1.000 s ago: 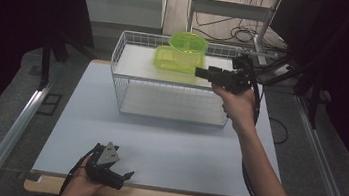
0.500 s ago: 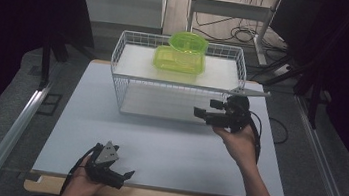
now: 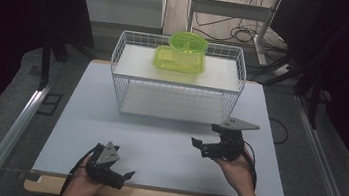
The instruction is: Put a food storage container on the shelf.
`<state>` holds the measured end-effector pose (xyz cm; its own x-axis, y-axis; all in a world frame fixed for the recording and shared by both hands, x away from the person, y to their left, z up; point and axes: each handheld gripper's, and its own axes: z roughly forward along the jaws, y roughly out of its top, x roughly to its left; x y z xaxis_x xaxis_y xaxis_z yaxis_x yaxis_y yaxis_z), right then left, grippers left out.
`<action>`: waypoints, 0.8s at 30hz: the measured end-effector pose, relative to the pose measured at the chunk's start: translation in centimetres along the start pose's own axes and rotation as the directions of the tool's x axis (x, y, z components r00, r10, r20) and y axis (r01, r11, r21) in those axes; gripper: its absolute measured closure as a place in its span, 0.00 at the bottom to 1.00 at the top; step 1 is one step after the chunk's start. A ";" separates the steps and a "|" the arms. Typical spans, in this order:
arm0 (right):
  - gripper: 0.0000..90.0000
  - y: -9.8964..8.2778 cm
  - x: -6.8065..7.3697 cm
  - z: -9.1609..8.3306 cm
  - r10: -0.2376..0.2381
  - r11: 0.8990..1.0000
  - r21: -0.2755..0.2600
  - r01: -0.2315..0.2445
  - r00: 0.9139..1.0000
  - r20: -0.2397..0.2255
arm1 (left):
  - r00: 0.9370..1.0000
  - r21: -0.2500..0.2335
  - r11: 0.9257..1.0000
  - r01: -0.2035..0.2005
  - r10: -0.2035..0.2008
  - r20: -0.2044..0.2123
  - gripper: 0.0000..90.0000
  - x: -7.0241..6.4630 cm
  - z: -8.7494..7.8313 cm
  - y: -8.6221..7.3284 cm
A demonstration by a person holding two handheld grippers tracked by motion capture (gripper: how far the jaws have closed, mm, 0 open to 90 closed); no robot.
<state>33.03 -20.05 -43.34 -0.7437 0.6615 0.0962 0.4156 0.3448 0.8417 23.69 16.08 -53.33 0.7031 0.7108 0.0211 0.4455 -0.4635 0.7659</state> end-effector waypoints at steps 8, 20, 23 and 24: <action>0.07 -2.8 -0.3 0.6 -0.004 0.999 0.040 0.003 1.000 0.014 | 1.000 0.006 1.000 -0.006 0.006 -0.003 0.02 -0.1 0.0 0.0; 0.06 -5.8 -0.2 0.1 -0.020 0.997 0.079 0.017 0.999 0.041 | 1.000 0.010 1.000 -0.010 0.010 -0.004 0.02 -0.1 0.1 0.0; 0.05 -6.5 -0.1 0.4 -0.029 0.994 0.106 0.025 0.999 0.044 | 1.000 0.011 1.000 -0.010 0.010 -0.006 0.02 -0.2 0.1 0.0; 0.05 -6.7 -0.1 0.5 -0.032 0.993 0.112 0.027 0.998 0.047 | 1.000 0.011 1.000 -0.012 0.013 -0.006 0.02 -0.1 0.1 0.0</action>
<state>30.57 -22.09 -49.25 -0.7311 0.6808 0.0440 0.4518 0.4349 0.7789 23.61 15.95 -53.38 0.7051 0.7082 0.0348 0.4426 -0.4779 0.7588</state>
